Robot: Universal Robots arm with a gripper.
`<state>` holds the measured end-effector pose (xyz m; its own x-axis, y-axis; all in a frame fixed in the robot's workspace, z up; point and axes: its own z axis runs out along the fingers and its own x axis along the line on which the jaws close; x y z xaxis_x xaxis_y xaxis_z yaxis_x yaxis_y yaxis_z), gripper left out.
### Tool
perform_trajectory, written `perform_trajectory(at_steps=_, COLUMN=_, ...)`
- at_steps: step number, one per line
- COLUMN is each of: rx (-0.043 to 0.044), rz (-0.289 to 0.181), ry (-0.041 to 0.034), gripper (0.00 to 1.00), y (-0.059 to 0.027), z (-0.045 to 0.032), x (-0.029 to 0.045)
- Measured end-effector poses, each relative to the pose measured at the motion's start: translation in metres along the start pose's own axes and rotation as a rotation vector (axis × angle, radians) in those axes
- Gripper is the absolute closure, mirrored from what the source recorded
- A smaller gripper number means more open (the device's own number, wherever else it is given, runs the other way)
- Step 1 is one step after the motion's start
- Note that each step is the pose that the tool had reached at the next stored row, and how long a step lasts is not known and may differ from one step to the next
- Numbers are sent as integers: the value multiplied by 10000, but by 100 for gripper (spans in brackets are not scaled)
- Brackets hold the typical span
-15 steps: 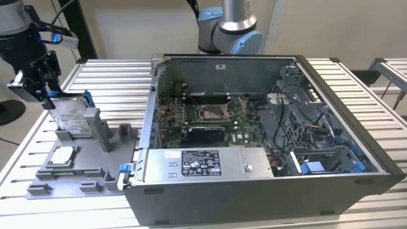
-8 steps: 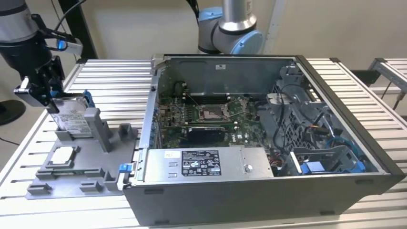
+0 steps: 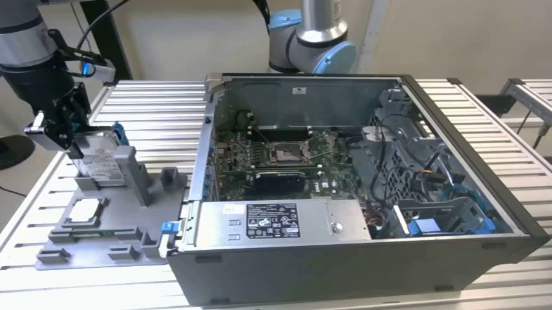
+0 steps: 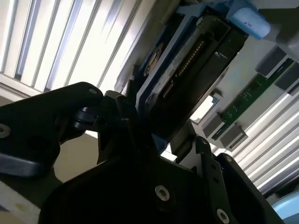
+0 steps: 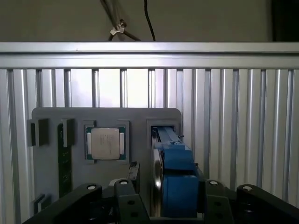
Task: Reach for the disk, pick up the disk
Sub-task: 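Pick up the disk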
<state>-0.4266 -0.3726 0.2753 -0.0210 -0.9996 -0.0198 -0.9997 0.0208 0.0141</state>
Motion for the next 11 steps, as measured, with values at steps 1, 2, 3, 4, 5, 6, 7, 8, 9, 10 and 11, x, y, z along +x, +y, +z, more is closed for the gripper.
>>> perform_trajectory(at_steps=1, rx=-1, rz=4, ry=1, gripper=0, y=0, z=17, x=0)
perform_trajectory(at_steps=2, rx=-1, rz=8, ry=1, gripper=0, y=-1, z=35, x=1)
perform_trajectory(at_steps=3, rx=-1, rz=12, ry=0, gripper=0, y=-1, z=47, x=0)
perform_trajectory(at_steps=4, rx=-1, rz=17, ry=1, gripper=0, y=-1, z=53, x=-1)
perform_trajectory(at_steps=5, rx=-3, rz=19, ry=2, gripper=0, y=-1, z=55, x=-2)
perform_trajectory(at_steps=6, rx=-2, rz=22, ry=2, gripper=0, y=-1, z=58, x=-3)
perform_trajectory(at_steps=7, rx=-1, rz=23, ry=1, gripper=0, y=-1, z=62, x=-4)
perform_trajectory(at_steps=8, rx=-1, rz=24, ry=1, gripper=0, y=-1, z=64, x=-4)
perform_trajectory(at_steps=9, rx=-2, rz=24, ry=1, gripper=0, y=0, z=64, x=-4)
perform_trajectory(at_steps=10, rx=-1, rz=25, ry=1, gripper=0, y=0, z=64, x=-5)
perform_trajectory(at_steps=11, rx=0, rz=25, ry=1, gripper=0, y=-1, z=64, x=-5)
